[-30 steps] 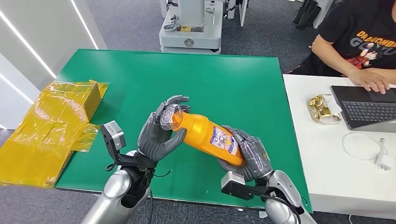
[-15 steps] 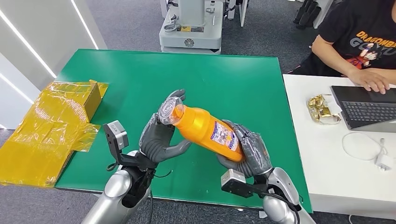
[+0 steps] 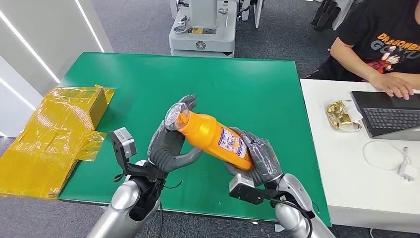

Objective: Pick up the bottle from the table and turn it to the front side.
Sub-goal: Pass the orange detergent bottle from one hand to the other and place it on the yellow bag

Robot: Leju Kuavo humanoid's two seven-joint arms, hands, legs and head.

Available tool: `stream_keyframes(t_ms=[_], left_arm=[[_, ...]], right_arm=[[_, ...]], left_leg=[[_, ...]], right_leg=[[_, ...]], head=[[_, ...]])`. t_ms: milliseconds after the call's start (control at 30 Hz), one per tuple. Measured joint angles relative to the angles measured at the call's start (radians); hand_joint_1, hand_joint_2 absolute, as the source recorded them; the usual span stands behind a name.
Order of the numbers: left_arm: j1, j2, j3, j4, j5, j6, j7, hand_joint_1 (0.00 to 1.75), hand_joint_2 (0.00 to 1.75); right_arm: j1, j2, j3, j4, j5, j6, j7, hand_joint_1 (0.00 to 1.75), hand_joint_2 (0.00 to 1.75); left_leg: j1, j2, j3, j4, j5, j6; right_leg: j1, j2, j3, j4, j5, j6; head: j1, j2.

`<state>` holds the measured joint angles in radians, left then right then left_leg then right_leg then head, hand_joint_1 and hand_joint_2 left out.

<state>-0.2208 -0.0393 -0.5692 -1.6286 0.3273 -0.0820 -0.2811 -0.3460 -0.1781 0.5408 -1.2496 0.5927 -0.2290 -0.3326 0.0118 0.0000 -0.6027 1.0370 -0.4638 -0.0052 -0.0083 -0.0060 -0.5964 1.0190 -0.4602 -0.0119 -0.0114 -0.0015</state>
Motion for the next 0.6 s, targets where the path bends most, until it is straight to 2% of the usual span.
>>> stream_keyframes(t_ms=[233,267,367,400,467,600], left_arm=[[0.000,0.000,0.000,0.003,0.007,0.000,0.001,0.00,1.75],[0.000,-0.001,0.000,0.004,0.008,-0.001,0.003,0.29,1.75],[0.000,-0.005,0.000,0.006,0.010,-0.004,0.008,1.44,1.75],[0.000,-0.007,0.000,0.007,0.011,-0.006,0.009,1.59,1.75],[-0.002,-0.009,0.000,0.011,0.013,-0.010,0.010,1.73,1.75],[-0.009,-0.011,0.000,0.018,0.014,-0.022,0.013,1.75,1.75]], right_arm=[[-0.014,0.010,0.009,0.024,0.000,0.009,0.001,1.75,1.75],[-0.016,0.012,0.011,0.026,0.000,0.011,0.001,1.75,1.75],[-0.018,0.016,0.017,0.031,0.000,0.021,0.001,1.75,1.75],[-0.019,0.017,0.019,0.032,0.000,0.024,0.001,1.75,1.75],[-0.019,0.018,0.022,0.032,-0.001,0.026,0.001,1.75,1.75],[-0.018,0.020,0.026,0.032,-0.003,0.029,-0.001,1.75,1.75]], left_leg=[[0.000,0.000,0.000,0.000,0.000,0.000],[0.000,0.000,0.000,0.000,0.000,0.000],[0.000,0.000,0.000,0.000,0.000,0.000],[0.000,0.000,0.000,0.000,0.000,0.000],[0.000,0.000,0.000,0.000,0.000,0.000],[0.000,0.000,0.000,0.000,0.000,0.000]], right_leg=[[0.000,0.000,0.000,0.000,0.000,0.000],[0.000,0.000,0.000,0.000,0.000,0.000],[0.000,0.000,0.000,0.000,0.000,0.000],[0.000,0.000,0.000,0.000,0.000,0.000],[0.000,0.000,0.000,0.000,0.000,0.000],[0.000,0.000,0.000,0.000,0.000,0.000]], head=[[0.000,0.000],[0.000,0.000],[0.000,0.000],[0.000,0.000],[0.000,0.000],[0.000,0.000]])
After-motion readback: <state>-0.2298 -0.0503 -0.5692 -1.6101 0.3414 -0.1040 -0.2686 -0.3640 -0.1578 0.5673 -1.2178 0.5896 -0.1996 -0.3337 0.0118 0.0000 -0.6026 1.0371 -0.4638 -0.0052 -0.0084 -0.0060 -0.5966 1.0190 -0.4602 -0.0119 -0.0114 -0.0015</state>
